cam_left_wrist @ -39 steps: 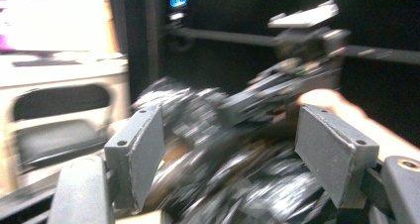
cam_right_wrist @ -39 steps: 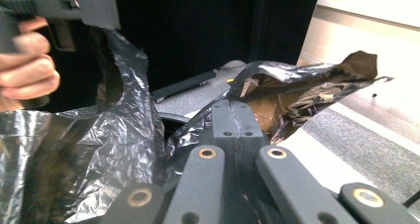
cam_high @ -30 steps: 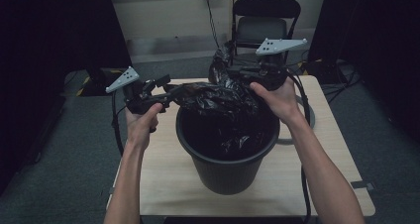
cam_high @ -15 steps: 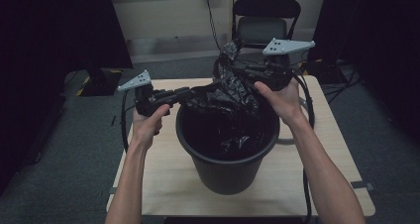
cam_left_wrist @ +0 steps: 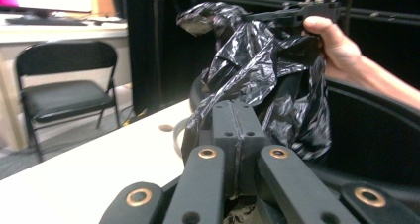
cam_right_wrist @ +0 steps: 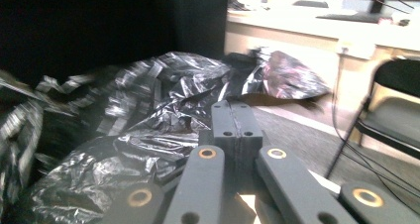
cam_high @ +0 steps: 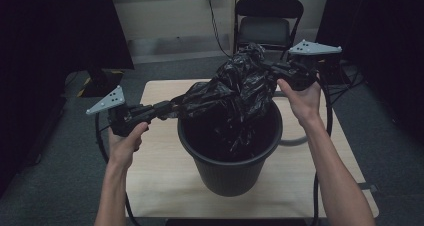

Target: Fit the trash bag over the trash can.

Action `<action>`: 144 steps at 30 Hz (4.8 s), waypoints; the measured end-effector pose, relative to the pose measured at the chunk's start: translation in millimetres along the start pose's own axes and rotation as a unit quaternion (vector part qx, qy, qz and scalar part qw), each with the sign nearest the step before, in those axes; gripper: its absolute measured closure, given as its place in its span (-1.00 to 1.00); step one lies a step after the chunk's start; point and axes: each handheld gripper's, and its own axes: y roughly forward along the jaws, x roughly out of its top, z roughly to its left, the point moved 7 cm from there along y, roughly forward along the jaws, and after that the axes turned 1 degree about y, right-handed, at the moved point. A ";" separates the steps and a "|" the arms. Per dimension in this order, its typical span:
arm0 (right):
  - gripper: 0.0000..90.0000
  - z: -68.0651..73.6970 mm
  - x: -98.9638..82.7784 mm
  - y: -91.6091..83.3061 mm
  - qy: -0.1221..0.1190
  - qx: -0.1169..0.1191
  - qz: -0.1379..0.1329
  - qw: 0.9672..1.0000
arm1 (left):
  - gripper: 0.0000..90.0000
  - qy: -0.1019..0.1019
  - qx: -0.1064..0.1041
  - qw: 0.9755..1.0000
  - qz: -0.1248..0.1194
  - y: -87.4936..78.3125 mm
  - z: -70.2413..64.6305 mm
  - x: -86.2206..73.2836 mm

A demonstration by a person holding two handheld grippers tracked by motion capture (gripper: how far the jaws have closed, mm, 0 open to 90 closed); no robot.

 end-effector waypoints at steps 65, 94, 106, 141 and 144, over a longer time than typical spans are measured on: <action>-0.03 23.3 4.2 13.4 -0.028 0.043 0.018 0.998 | 0.96 0.003 -0.043 0.998 -0.054 21.7 -27.2 35.6; -0.02 90.2 3.8 65.5 -0.050 0.132 0.121 0.983 | 0.86 0.010 -0.094 0.996 -0.001 19.4 -53.7 -1.8; 0.79 95.7 -13.3 76.3 -0.094 0.123 0.193 0.969 | 0.79 0.003 -0.079 0.996 -0.035 5.3 -43.9 7.6; 1.00 36.5 6.7 1.9 -0.007 0.083 -0.010 0.996 | 0.29 -0.035 -0.055 0.995 -0.081 1.7 -4.7 42.2; 1.00 34.9 4.3 -0.8 -0.003 0.086 -0.012 0.996 | 0.28 -0.043 -0.052 0.995 -0.076 13.0 5.1 43.5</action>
